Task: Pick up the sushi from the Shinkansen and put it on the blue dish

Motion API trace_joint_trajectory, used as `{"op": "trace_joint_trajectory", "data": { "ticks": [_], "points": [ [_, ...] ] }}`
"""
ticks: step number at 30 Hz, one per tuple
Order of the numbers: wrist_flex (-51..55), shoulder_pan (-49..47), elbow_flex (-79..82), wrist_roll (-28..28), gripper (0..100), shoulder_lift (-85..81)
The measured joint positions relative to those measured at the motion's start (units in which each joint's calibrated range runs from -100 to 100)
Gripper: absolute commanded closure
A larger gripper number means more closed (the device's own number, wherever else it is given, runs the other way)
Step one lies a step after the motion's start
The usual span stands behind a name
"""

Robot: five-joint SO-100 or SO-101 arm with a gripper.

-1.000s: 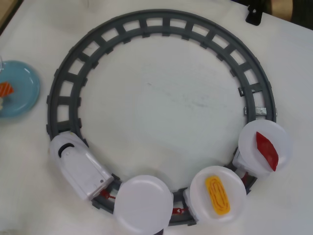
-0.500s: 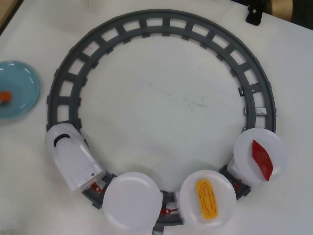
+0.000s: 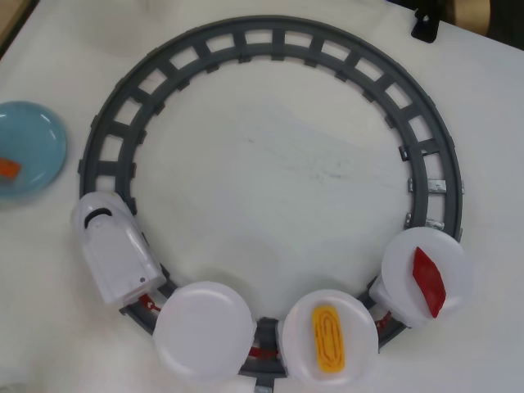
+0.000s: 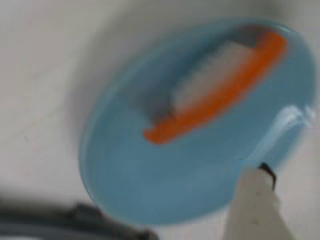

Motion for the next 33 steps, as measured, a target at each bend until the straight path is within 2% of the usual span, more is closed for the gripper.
{"op": "trace_joint_trajectory", "data": {
  "ticks": [5,11,14,20,24,30,33],
  "points": [
    [-7.65,1.06,17.57,-4.5,98,-18.3],
    [-19.5,4.33,45.93,-13.19,97,-42.77],
    [-23.28,8.26,57.37,-14.17,97,-52.3],
    [-29.5,7.19,76.4,-12.88,97,-69.84],
    [-28.82,1.39,85.64,-11.12,97,-82.16],
    [-18.91,-5.23,90.85,-10.92,97,-99.96],
    [-14.37,-7.93,90.85,-10.92,97,-103.75]
  ]
}}
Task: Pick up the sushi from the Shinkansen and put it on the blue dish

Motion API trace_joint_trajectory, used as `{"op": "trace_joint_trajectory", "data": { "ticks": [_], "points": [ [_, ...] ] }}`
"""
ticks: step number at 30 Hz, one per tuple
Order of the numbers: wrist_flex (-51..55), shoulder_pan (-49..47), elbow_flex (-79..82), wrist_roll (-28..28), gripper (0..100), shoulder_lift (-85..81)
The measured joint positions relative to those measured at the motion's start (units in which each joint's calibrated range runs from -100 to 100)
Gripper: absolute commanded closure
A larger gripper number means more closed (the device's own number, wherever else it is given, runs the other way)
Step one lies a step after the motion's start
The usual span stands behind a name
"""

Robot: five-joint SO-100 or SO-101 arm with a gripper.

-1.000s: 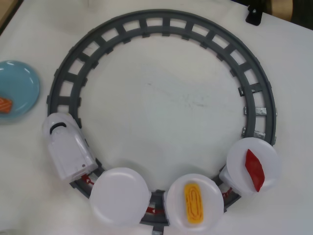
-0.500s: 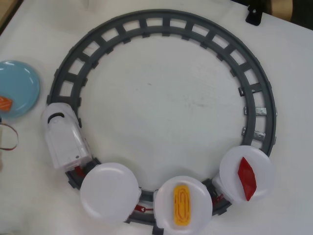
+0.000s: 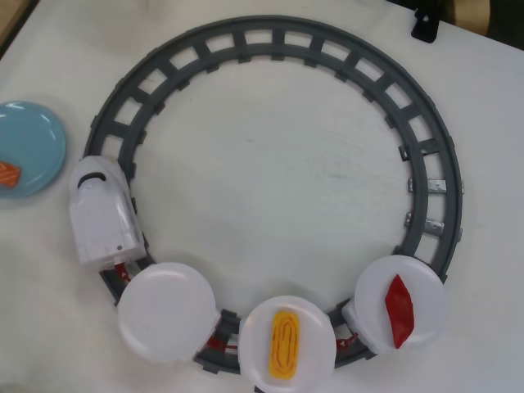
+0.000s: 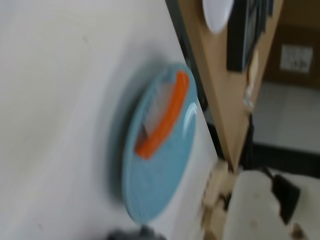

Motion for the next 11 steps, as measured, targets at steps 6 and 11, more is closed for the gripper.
{"op": "trace_joint_trajectory", "data": {
  "ticks": [6,11],
  "points": [
    [1.43,-1.55,0.0,-0.05,97,-0.42],
    [1.93,-1.88,0.27,-0.05,97,-0.42]
  ]
}}
